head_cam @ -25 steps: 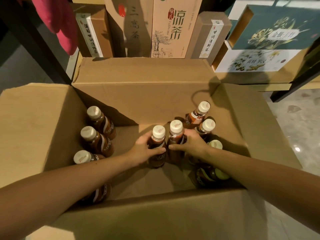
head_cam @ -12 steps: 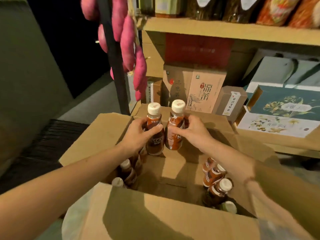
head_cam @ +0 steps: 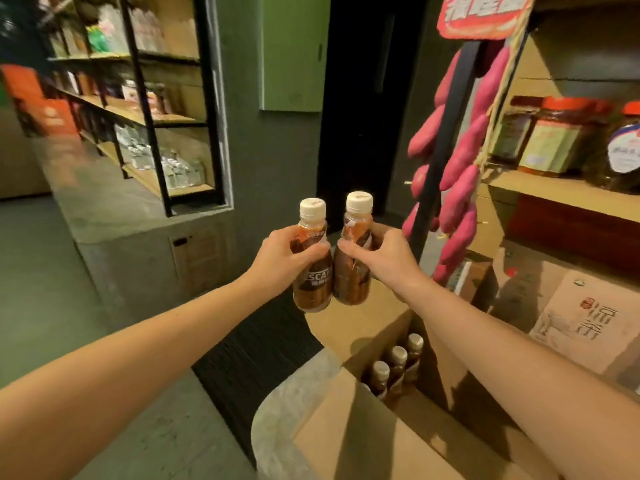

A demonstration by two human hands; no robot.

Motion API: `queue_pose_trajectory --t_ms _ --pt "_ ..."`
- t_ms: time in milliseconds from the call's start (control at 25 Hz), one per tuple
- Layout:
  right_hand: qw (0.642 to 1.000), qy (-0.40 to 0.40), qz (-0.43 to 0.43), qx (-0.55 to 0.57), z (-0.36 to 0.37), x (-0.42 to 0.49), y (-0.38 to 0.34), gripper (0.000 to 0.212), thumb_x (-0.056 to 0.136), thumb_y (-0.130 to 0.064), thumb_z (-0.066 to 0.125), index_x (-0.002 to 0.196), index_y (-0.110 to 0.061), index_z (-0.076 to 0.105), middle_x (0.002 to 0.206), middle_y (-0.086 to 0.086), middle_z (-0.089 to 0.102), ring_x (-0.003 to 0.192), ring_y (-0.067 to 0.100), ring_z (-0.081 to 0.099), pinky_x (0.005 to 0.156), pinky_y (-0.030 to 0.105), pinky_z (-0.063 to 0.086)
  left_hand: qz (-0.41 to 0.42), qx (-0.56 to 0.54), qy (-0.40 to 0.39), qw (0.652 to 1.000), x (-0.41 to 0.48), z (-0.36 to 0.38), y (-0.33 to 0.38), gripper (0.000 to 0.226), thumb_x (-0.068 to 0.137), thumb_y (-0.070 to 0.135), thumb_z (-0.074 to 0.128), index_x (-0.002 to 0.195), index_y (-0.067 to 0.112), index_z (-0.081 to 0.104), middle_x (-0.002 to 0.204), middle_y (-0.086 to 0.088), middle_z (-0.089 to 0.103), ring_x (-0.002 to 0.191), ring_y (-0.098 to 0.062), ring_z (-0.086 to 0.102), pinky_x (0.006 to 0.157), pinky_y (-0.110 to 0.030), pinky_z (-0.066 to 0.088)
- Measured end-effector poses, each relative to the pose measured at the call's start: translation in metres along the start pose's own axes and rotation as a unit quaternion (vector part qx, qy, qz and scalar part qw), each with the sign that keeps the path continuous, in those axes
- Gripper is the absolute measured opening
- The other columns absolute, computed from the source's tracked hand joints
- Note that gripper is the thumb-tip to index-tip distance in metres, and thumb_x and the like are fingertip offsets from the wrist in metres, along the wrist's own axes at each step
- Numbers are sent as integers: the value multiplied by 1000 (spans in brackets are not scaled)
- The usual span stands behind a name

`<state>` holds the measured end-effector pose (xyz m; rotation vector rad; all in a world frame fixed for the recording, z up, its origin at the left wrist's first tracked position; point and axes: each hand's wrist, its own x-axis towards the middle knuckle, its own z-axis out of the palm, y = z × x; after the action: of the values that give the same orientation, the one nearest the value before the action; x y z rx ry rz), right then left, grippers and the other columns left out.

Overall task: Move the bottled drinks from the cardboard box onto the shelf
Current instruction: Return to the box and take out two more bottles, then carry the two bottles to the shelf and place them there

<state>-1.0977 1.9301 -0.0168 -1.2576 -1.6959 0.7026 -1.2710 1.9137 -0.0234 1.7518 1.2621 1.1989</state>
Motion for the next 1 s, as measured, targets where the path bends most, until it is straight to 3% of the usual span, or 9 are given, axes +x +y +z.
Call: queue_pose_trajectory --t_ms 240,440,560,720,880,1000 --pt "990 -110 -79 40 152 64 -78 32 80 -35 70 104 -14 67 98 -3 69 98 14 64 92 40 52 -50 15 134 990 -21 -159 -41 23 88 24 62 110 19 60 103 4 67 103 -13 63 97 -41 48" --pt "973 -185 -105 95 310 116 -148 42 75 -42 73 107 -15 67 102 1 70 101 18 64 92 43 52 -73 61 216 972 -30 -314 -90 26 88 25 62 112 13 62 104 0 68 102 -16 63 95 -40 49" --pt "968 -194 -100 119 407 148 -193 57 70 -50 74 113 -14 64 110 3 68 107 20 62 95 46 50 -81 86 239 964 -26 -412 -121 24 88 24 62 110 16 62 103 -1 69 101 -16 64 96 -41 49" --pt "963 -199 -125 131 516 195 -245 30 80 -37 71 99 -13 67 100 1 69 98 16 62 88 33 48 -92 94 268 954 -10 -528 -163 27 88 24 62 114 15 61 109 -4 68 105 -19 63 99 -43 47" --pt "962 -195 -131 136 608 250 -277 32 79 -38 71 97 -12 67 98 3 69 91 14 60 81 27 46 -98 80 290 949 18 -612 -204 22 90 22 58 111 16 59 106 -2 66 100 -16 62 92 -34 47" --pt "960 -201 -123 150 673 300 -287 33 80 -38 70 101 -12 67 102 4 69 97 18 61 83 30 48 -103 73 308 943 49 -664 -239 26 91 21 57 115 15 57 104 2 64 97 -11 59 85 -28 43"
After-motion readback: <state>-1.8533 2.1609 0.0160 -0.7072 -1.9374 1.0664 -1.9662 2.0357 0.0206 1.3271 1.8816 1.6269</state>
